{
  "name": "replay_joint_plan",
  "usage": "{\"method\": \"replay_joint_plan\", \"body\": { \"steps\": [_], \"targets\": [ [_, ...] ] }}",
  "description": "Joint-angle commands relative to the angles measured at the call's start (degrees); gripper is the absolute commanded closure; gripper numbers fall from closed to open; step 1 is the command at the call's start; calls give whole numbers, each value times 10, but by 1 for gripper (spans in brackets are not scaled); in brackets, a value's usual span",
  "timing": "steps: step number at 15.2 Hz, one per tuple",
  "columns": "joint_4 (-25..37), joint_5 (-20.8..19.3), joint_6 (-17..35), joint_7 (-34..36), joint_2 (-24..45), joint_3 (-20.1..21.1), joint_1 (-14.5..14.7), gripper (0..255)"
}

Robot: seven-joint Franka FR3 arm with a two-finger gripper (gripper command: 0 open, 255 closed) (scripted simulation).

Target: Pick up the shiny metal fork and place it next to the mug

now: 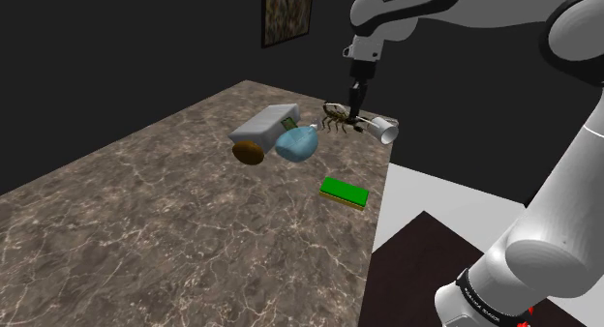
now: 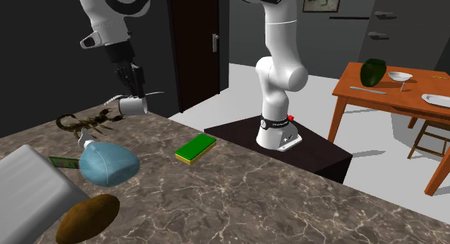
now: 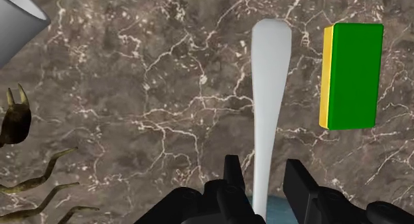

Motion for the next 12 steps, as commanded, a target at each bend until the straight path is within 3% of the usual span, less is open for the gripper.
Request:
{"method": "replay_joint_plan", "body": {
  "steps": [1,12],
  "targets": [
    [-4,1,10,-3,6,0,-1,255],
    [-62,7,89,-13,28,1,-1,255]
  ]
}}
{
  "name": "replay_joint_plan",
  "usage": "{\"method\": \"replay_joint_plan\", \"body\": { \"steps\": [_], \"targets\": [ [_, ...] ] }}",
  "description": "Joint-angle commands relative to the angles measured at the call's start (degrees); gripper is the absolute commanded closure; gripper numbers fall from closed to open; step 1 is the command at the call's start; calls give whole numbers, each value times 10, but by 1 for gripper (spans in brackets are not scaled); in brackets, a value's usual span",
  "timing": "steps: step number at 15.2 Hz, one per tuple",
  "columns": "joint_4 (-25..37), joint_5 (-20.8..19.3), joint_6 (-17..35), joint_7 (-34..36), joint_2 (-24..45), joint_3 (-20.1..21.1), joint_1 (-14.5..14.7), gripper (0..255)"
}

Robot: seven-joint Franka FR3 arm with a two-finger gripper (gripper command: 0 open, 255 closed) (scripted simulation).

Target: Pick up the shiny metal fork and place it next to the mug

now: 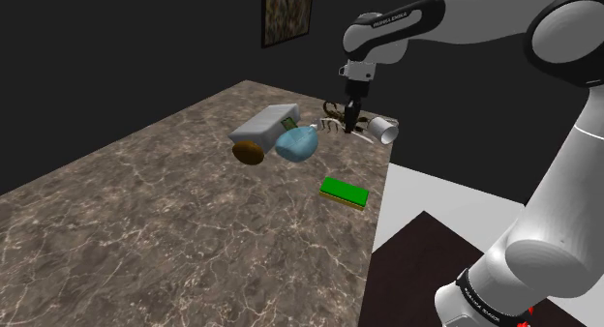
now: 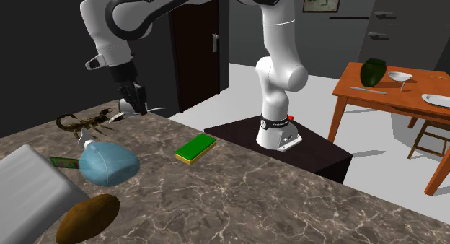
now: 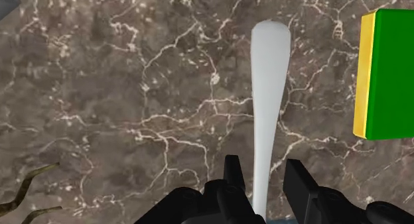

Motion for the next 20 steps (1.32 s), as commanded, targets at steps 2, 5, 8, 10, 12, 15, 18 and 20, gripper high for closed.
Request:
{"method": "replay_joint_plan", "body": {
  "steps": [2,5,8,10,12,15,18,20],
  "targets": [
    [-16,2,22,-4,6,0,-1,255],
    [-29,4,43,-7,15,0,-1,255],
    [-40,7,64,-11,25,1,-1,255],
    [-46,9,77,-13,32,2,-1,255],
    [-53,11,90,-15,39,2,-1,255],
    [-62,15,112,-20,52,3,-2,255],
    [-62,15,112,-20,52,3,-2,255],
    [-62,15,112,-20,52,3,-1,255]
  ]
}}
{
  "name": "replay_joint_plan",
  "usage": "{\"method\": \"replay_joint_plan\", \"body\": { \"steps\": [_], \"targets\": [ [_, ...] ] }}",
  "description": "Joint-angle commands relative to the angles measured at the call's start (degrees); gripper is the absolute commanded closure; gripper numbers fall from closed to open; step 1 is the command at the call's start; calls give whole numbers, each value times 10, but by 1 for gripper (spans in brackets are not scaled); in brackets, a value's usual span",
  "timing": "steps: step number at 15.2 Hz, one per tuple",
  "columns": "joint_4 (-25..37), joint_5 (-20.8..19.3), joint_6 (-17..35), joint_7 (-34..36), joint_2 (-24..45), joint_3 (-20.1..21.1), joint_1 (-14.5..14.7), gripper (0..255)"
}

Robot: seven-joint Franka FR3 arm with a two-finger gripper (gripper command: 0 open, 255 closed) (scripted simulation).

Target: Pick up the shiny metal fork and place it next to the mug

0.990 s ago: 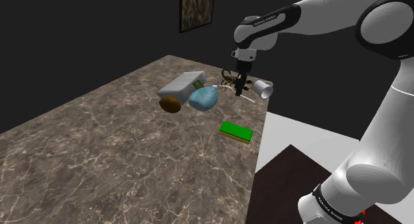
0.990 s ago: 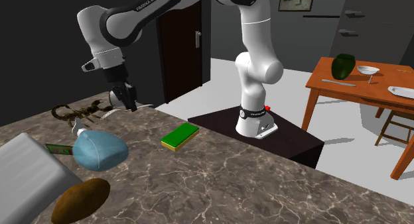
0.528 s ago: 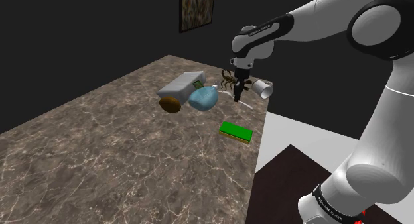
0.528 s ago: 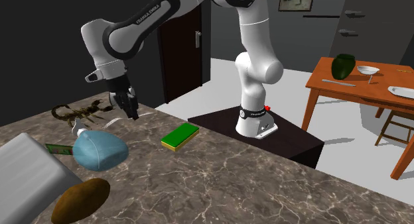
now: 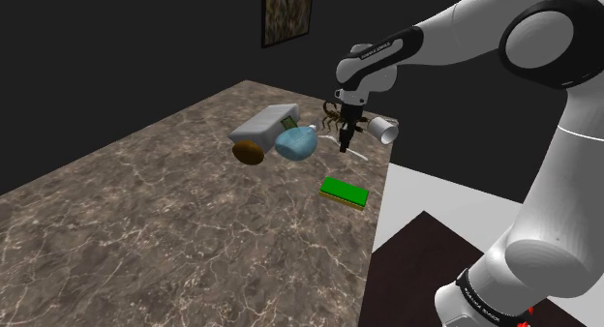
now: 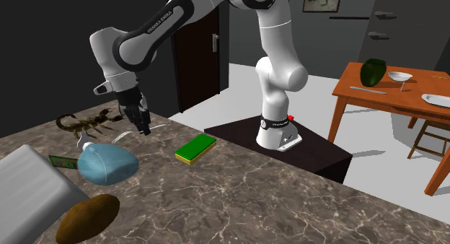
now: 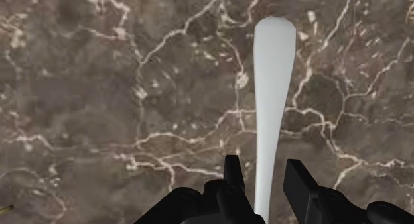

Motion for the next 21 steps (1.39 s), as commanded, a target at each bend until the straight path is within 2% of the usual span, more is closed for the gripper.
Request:
{"method": "replay_joint_plan", "body": {
  "steps": [1,3,4,9,13,21],
  "targets": [
    [-3,0,1,0,3,0,0,255],
    [-3,0,1,0,3,0,0,255],
    [-2,0,0,0,3,0,1,0],
    [-3,0,1,0,3,0,0,0],
    [49,-8,-68,5,-14,-4,-3,0],
    [49,-8,-68,5,-14,-4,-3,0]
  ]
}}
